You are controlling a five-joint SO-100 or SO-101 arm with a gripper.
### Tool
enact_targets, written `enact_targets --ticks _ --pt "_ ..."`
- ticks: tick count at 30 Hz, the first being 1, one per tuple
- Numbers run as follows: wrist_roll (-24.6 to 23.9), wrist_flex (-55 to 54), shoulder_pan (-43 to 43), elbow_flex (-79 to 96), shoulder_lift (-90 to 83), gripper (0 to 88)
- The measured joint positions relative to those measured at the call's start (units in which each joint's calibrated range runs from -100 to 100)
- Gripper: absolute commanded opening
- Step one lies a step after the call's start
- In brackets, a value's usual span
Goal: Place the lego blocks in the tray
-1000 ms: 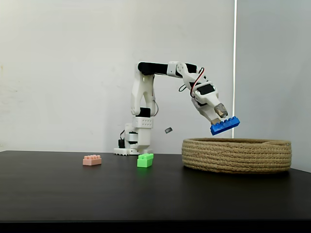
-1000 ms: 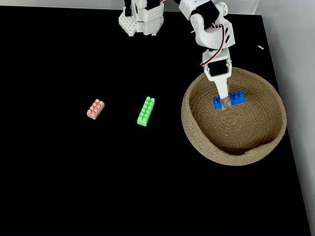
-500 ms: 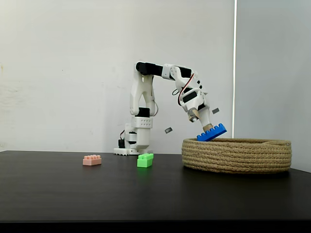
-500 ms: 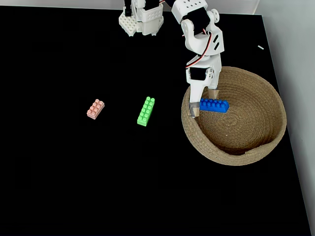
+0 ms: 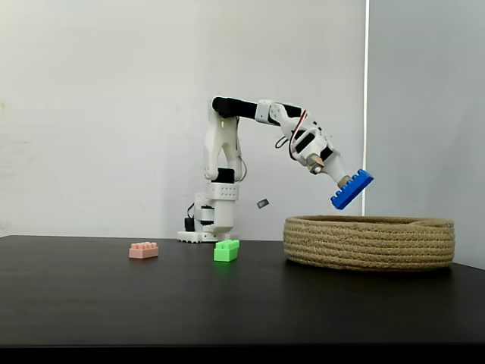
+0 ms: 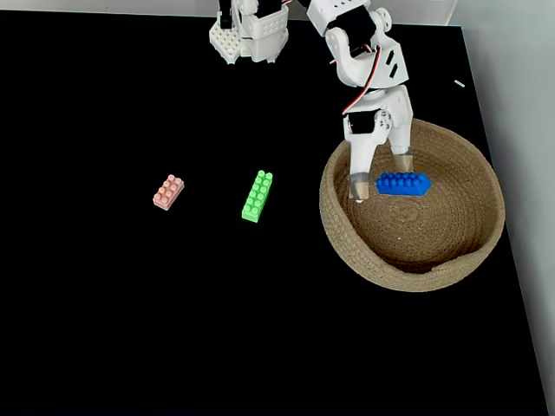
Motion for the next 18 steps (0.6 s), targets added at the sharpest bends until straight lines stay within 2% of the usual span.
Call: enact_targets --ticks 6,13,18 --pt "-2.2 -3.7 0.5 0.1 -3.0 38.9" --pt "-2.4 -7.7 0.7 6.1 -7.1 37.6" --pt "-5.6 -11.6 2.0 8.0 -8.3 37.1"
